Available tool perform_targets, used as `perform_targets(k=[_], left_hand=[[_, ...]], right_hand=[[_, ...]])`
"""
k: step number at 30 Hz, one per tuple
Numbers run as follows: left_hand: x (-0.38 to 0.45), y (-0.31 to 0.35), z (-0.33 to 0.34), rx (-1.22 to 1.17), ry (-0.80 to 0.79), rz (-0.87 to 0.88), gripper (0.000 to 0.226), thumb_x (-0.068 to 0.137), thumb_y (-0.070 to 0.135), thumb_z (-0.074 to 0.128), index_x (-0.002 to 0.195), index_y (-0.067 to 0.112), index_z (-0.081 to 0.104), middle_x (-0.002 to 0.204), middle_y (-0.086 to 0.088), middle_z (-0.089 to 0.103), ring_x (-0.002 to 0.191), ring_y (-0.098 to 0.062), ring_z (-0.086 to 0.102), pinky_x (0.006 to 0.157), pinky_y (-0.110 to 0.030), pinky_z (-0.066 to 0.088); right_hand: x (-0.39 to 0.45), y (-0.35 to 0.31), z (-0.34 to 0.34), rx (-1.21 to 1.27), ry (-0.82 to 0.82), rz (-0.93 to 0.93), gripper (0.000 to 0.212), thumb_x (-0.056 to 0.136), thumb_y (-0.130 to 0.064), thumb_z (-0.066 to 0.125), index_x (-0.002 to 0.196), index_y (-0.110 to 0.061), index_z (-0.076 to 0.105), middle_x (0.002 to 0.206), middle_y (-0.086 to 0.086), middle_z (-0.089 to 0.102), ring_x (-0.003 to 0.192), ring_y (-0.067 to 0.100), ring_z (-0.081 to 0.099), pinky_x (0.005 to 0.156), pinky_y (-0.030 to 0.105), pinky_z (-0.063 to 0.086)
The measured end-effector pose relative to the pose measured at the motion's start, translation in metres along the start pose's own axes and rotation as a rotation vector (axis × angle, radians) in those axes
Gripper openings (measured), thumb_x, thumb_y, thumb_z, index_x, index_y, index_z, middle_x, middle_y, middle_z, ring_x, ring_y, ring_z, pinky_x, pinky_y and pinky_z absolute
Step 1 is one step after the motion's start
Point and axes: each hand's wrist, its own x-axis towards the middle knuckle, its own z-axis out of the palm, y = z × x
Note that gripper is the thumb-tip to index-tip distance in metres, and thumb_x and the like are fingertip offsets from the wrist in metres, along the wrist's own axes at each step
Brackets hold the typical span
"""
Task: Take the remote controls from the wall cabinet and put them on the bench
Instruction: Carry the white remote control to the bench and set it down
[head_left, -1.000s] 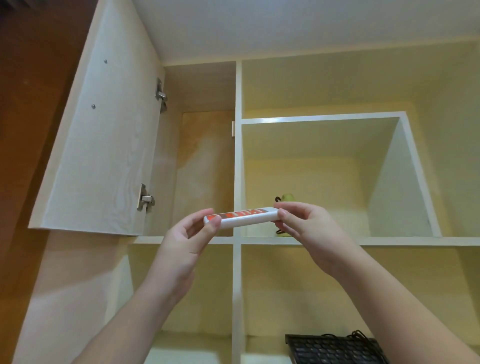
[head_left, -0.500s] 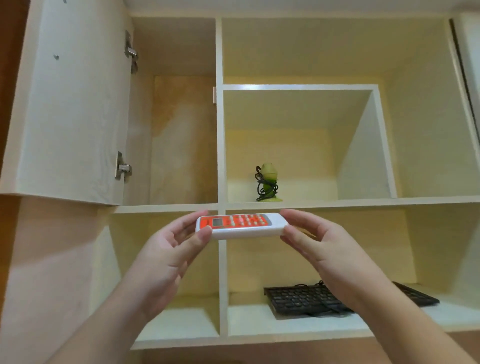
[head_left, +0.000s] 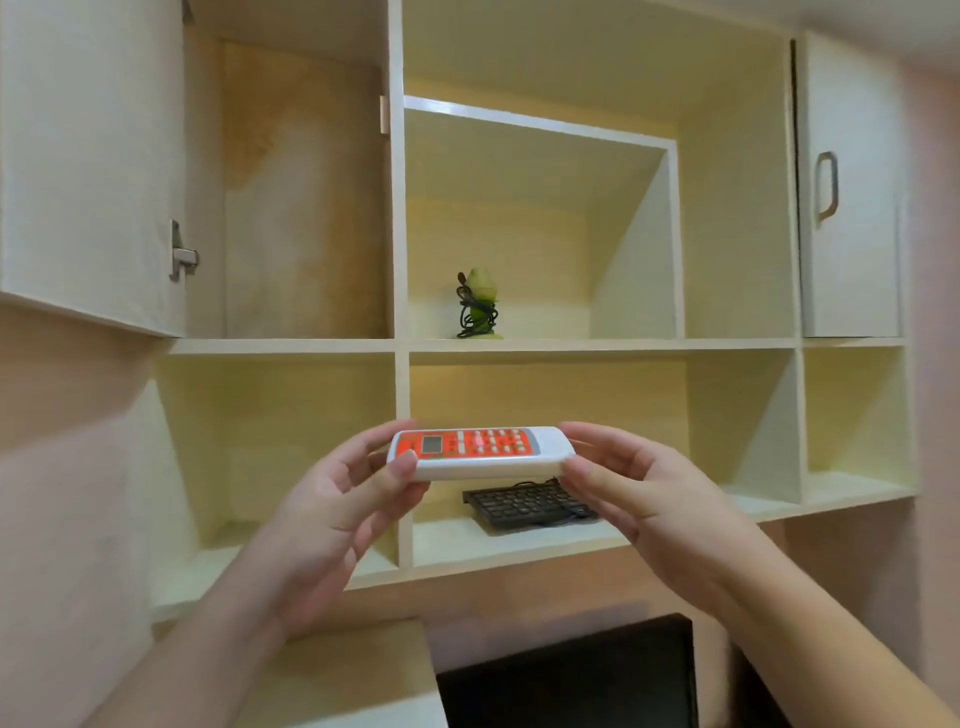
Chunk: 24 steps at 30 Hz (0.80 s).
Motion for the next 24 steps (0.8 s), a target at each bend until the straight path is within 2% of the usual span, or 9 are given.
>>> perform_targets(k=[6, 10, 15, 20, 24], left_hand=[[-0.002, -0.025, 0.030, -0.050, -0.090, -0.097, 0.049, 0.070, 0.026, 0.073, 0.118, 0.015, 0.066, 0.109, -0.009, 0.072, 0.088, -0.015, 0.071, 0.074, -0.020, 0.057], [-0.004, -0.042, 0.055, -0.035, -0.207, -0.141, 0.051, 0.073, 0.020, 0.072, 0.122, 0.016, 0.062, 0.111, -0.008, 0.072, 0.098, -0.019, 0.070, 0.077, -0.022, 0.056], [-0.008, -0.057, 0.103, -0.039, -0.314, -0.170, 0.056, 0.071, 0.017, 0.075, 0.125, 0.018, 0.060, 0.114, -0.009, 0.071, 0.108, -0.020, 0.067, 0.080, -0.023, 0.055], [-0.019, -0.076, 0.178, -0.073, -0.404, -0.208, 0.054, 0.073, 0.012, 0.073, 0.124, 0.018, 0.061, 0.115, -0.010, 0.070, 0.107, -0.020, 0.068, 0.079, -0.023, 0.056], [-0.031, -0.096, 0.250, -0.091, -0.494, -0.259, 0.050, 0.076, 0.008, 0.071, 0.124, 0.018, 0.060, 0.114, -0.010, 0.071, 0.106, -0.020, 0.068, 0.083, -0.026, 0.057]], right_hand=[[-0.040, 0.002, -0.028, -0.020, 0.107, 0.066, 0.043, 0.074, -0.019, 0.070, 0.116, -0.018, 0.065, 0.107, 0.000, 0.074, 0.102, 0.011, 0.069, 0.081, 0.020, 0.056], [-0.066, -0.001, -0.053, -0.006, 0.199, 0.091, 0.040, 0.079, -0.010, 0.067, 0.119, -0.013, 0.063, 0.103, 0.007, 0.075, 0.099, 0.018, 0.071, 0.075, 0.021, 0.057], [-0.106, -0.014, -0.092, -0.026, 0.277, 0.096, 0.044, 0.073, -0.008, 0.067, 0.117, -0.013, 0.063, 0.101, 0.010, 0.075, 0.095, 0.020, 0.072, 0.075, 0.024, 0.059], [-0.157, -0.032, -0.148, -0.050, 0.368, 0.088, 0.044, 0.075, -0.007, 0.066, 0.118, -0.012, 0.063, 0.109, 0.014, 0.072, 0.097, 0.019, 0.071, 0.077, 0.023, 0.058], [-0.208, -0.050, -0.200, -0.109, 0.455, 0.083, 0.044, 0.077, -0.006, 0.065, 0.120, -0.013, 0.061, 0.110, 0.009, 0.073, 0.098, 0.016, 0.070, 0.077, 0.021, 0.058]])
